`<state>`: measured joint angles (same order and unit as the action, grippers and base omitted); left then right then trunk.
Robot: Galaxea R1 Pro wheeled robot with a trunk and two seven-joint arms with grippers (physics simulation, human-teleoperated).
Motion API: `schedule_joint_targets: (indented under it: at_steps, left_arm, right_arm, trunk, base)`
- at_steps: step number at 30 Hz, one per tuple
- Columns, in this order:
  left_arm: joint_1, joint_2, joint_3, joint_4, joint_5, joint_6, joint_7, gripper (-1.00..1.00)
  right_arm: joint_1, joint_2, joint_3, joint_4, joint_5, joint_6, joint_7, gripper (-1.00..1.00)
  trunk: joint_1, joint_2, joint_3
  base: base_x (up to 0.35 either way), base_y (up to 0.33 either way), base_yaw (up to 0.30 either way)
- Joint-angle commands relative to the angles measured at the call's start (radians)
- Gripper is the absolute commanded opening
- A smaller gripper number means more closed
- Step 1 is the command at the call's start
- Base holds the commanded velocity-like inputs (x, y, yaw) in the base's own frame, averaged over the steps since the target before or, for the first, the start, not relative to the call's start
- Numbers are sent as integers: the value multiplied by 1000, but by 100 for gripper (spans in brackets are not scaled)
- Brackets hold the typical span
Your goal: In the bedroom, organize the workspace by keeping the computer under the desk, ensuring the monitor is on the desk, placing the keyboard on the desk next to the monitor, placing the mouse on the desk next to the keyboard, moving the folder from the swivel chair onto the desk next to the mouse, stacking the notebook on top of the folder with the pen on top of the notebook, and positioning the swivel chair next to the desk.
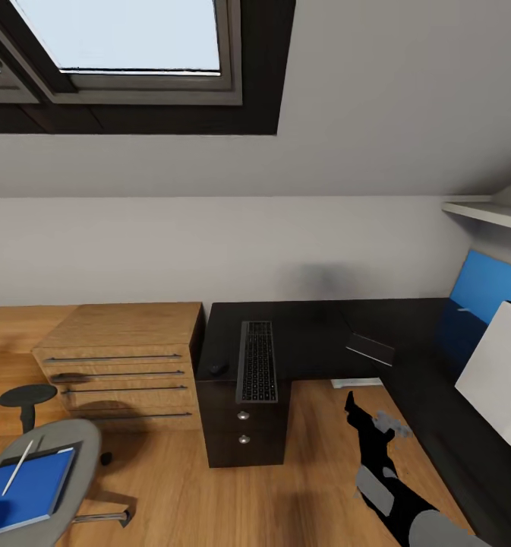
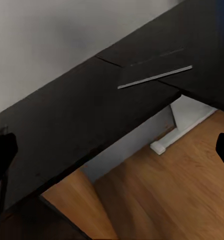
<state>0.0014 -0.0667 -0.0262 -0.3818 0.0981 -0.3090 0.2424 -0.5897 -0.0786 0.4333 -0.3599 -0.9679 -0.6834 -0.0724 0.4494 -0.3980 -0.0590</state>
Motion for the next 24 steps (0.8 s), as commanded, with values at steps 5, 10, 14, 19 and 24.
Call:
schedule_joint_targets:
  at_steps: [5, 10, 14, 19, 24]
  left_arm:
    - [0, 3, -3, -6, 10, -3, 1, 100]
    - [0, 4, -3, -11, 11, -7, 1, 100]
    - [0, 4, -3, -12, 10, -15, 0, 100]
    - [0, 4, -3, -12, 10, -18, 0, 100]
    - [0, 4, -3, -12, 10, -19, 0, 100]
  right_arm:
    - [-120, -77, 7, -173, -6, 209, -176, 100]
    - [-276, -95, 8, -155, -3, 423, -240, 100]
    - [-412, -113, 11, -28, 47, 505, -247, 100]
    - [-448, -110, 15, 84, 119, 548, -247, 100]
    - [-456, -83, 15, 106, 259, 745, -251, 100]
  trunk:
    - [1, -2, -2]
    - [1, -2, -2]
    - [1, -2, -2]
    - [1, -2, -2]
    - [1, -2, -2]
  base:
    - [0, 0, 0]
    - [0, 0, 0]
    - [0, 0, 0]
    - [57, 0, 0]
    - [265, 0, 0]
